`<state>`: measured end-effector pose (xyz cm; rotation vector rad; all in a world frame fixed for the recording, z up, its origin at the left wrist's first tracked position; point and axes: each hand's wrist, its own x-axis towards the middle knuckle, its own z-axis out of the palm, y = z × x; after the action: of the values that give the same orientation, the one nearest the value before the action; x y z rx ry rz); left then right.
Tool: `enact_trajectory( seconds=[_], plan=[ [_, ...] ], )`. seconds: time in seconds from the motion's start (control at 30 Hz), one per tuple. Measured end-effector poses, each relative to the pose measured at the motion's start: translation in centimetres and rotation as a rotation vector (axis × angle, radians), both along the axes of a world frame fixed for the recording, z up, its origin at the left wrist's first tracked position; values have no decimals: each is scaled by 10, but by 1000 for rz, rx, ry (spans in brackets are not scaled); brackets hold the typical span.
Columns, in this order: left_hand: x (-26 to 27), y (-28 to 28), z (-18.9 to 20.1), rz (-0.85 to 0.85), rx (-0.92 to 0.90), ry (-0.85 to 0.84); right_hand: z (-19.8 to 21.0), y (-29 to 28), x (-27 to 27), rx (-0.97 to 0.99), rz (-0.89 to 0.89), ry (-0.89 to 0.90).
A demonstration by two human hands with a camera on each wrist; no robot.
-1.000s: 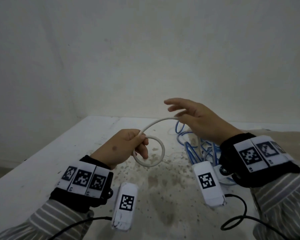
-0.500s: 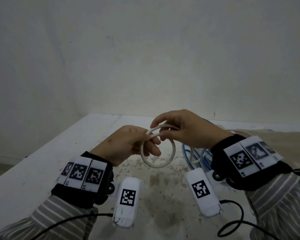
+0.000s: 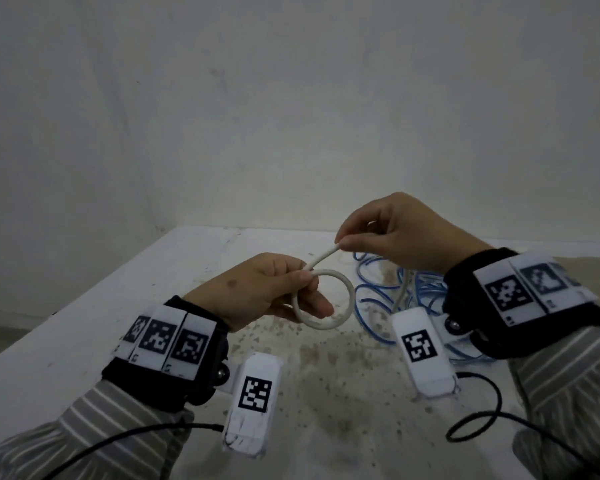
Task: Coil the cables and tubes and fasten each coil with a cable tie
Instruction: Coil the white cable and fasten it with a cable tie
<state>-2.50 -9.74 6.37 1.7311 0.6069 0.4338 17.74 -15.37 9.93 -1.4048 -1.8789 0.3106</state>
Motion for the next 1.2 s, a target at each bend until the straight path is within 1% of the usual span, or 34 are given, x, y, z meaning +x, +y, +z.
enact_trajectory(
  seconds=[0.1,0.2,0.27,0.37,0.43,0.53,0.6,0.67,0.73,0.8,0.9,0.93,1.0,1.1,1.2],
  plan=[
    [0,0,4,37,52,2,6,-5,15,45,-46,44],
    [9,-1,5,92,76,-47,-3,-7,18,44,-90,117],
    [19,-2,5,135,6,-150,-17,-4,18,-5,-114,197],
    [33,-5,2,211,-183,-380,-36,-5,15,-134,-58,455],
    [40,-9,0,184,-270,-496,-44,-9,15,-174,-28,542],
    [49,-16,0,58,-377,-621,-52,-13,14,-165,-8,585],
    [54,-19,2,-12,-417,-679,-57,-13,12,-158,-5,604],
    [57,-17,2,-24,-444,-726,-63,-15,12,-196,-2,640],
    [55,-9,3,18,-475,-775,-69,-19,16,-282,13,680],
    [49,2,5,61,-484,-782,-76,-23,23,-357,22,657],
    [40,13,8,110,-457,-741,-81,-23,26,-428,69,598],
    [38,15,9,128,-432,-744,-82,-21,26,-442,93,567],
    [32,19,12,152,-379,-771,-84,-18,28,-454,106,442],
    [17,29,15,156,-362,-803,-85,-16,39,-435,49,221],
    [0,37,16,130,-324,-791,-80,-14,48,-404,-35,140]
  ],
)
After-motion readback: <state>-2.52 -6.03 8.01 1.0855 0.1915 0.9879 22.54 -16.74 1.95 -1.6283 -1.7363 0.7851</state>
